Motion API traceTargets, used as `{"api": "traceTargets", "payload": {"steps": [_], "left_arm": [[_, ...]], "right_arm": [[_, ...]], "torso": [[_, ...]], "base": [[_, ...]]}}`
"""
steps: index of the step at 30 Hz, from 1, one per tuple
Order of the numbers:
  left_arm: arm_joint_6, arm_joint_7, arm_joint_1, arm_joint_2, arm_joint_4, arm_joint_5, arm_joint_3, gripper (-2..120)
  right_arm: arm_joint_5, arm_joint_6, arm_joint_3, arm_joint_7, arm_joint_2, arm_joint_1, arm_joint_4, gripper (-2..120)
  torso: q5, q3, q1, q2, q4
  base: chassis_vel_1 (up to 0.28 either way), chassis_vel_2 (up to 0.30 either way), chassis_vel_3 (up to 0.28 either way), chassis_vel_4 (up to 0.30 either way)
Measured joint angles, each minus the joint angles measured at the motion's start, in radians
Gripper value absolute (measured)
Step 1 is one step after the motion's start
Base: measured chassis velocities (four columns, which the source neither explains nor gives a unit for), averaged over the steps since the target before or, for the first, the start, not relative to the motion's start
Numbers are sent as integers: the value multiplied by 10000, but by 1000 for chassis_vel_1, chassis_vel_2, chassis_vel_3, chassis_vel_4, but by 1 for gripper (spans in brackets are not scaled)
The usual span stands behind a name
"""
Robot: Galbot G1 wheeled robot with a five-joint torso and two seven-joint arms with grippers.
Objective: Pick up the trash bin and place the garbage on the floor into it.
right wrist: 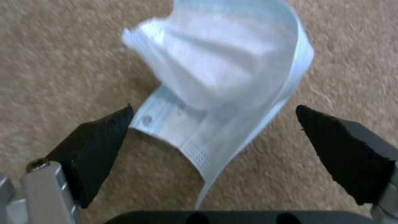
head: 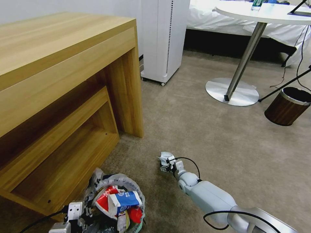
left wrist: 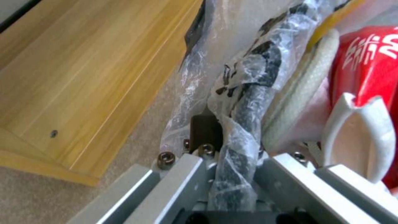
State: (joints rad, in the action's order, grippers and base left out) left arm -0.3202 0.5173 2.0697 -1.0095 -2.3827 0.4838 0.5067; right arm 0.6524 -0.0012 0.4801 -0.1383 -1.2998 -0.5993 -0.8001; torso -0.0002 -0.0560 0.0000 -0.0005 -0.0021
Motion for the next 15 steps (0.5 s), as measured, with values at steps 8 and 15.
{"api": "traceTargets", "payload": {"steps": [8,15], "left_arm": [[25,-23,0,12,64,-125,-38,0],[47,-79,36,-58,85,-255,-40,0]], "right_arm": [[4,65,-95,18,89,5,112,70],[85,223,-160,211,171,-4,89,45]], "torso": [[0,0,0,0,0],[1,0,0,0,0]], "base": [[0,0,0,0],[0,0,0,0]]}}
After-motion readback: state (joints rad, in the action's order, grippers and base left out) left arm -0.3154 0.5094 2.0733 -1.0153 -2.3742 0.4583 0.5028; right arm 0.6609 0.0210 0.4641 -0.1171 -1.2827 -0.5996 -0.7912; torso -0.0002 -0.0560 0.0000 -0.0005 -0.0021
